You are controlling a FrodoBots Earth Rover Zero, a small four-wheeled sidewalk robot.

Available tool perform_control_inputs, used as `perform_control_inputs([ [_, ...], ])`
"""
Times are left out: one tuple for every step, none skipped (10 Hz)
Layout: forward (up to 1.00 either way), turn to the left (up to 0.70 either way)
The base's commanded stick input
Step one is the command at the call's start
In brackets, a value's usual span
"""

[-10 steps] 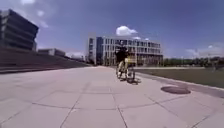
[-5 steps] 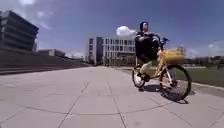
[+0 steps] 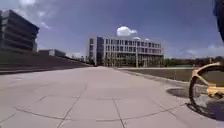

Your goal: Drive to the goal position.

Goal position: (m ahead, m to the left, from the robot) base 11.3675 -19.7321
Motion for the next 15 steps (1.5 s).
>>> perform_control_inputs([
  [0.30,0.01],
  [0.30,0.01],
  [0.30,0.01],
  [0.30,0.01],
  [0.30,0.01],
  [0.30,0.01],
  [0.30,0.01],
  [0.30,0.01],
  [0.30,0.01],
  [0.30,0.01],
  [0.30,0.01],
  [0.30,0.01],
  [0.30,0.01],
  [0.30,0.01],
  [0.30,0.01],
])
